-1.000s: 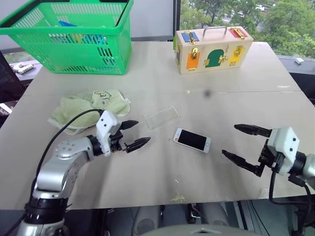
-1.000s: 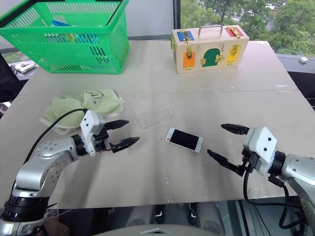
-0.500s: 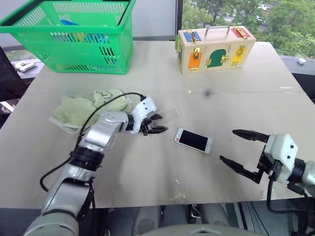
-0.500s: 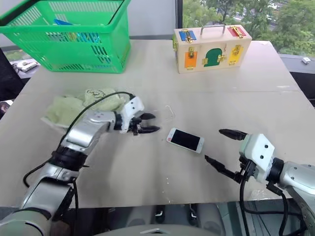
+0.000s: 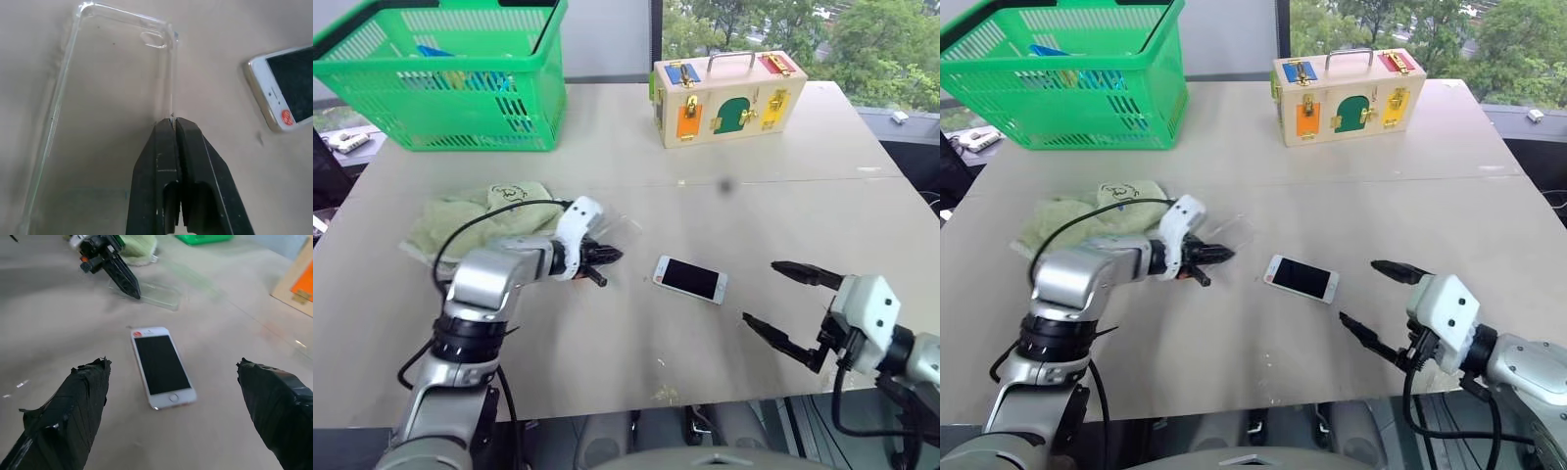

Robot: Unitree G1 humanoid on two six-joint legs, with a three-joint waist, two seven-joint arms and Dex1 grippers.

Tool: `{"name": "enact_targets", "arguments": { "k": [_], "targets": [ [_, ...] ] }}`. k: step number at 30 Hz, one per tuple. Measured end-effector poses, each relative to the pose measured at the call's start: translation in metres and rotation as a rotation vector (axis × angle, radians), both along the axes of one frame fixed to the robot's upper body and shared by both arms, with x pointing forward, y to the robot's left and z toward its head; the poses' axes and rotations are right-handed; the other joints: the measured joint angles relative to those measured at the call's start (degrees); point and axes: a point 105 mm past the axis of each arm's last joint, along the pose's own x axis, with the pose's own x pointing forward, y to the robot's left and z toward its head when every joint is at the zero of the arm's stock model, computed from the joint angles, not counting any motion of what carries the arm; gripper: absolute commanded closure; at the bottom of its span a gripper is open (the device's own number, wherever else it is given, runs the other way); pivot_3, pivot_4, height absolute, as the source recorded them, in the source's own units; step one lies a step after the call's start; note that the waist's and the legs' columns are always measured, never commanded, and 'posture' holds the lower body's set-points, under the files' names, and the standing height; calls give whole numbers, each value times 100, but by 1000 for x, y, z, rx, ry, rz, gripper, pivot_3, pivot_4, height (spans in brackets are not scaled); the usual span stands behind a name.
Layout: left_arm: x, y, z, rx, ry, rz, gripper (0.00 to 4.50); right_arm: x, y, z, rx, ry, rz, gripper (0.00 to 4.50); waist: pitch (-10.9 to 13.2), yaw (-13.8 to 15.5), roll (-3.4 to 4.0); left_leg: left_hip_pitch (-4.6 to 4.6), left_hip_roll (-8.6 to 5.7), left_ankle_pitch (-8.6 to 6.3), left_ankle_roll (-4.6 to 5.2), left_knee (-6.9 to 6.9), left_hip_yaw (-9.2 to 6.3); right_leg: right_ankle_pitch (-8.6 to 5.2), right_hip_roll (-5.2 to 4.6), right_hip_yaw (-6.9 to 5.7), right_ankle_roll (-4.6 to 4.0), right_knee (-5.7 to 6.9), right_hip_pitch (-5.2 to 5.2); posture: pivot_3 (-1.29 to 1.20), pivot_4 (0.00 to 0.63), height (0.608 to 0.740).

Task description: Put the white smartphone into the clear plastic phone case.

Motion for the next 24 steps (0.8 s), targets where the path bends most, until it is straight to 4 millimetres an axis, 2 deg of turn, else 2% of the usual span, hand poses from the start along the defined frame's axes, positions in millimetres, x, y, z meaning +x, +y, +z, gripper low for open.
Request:
{"name": "enact_targets", "arguments": {
  "k": [2, 4, 9, 12, 17, 20, 24],
  "targets": [
    [-5, 10, 8, -28, 21, 123, 4460, 6, 3, 0, 9, -3, 15, 0, 0, 18, -1, 5, -8, 0, 0, 1, -9, 0, 11, 21, 0, -1, 12, 0, 150, 740],
    [-5, 13, 6, -46, 34, 183, 4460, 8, 3, -1, 9, -4, 19, 0, 0, 27, -1, 21, -10, 0, 1, 0, -12, 0, 11, 21, 0, -8, 32, 0, 150, 740],
    [7, 1, -8, -170, 104, 311, 4460, 10, 4, -2, 9, 1, 23, 0, 2, 47, -6, 43, -10, -1, 1, -1, -17, -1, 9, 17, 1, -11, 59, 0, 150, 740],
    [16, -12, -4, -238, 114, 332, 3673, 8, 3, -5, 6, 17, 17, 0, 3, 48, -11, 45, -10, -1, 1, -1, -17, 0, 10, 18, 1, -10, 62, 0, 150, 740],
    [21, -27, 14, -324, 95, 279, 1527, 1, 2, -6, 1, 25, 11, 0, 2, 0, -12, 52, -6, -1, -1, -2, -12, 0, 10, 29, 1, -9, 62, 0, 150, 740],
    [18, -24, 27, -335, 81, 183, 138, 2, 2, -5, 4, 19, -3, 0, 3, -17, -12, 57, -1, -1, -2, -3, -10, 0, 14, 31, -1, -4, 60, 0, 150, 740],
    [2, -8, 68, -273, -28, -121, 138, 5, 7, -4, 25, 6, 3, 0, 3, -14, -9, 59, -1, -2, -5, -12, -3, -5, 23, 35, -10, -3, 51, 0, 150, 740]
  ]
}}
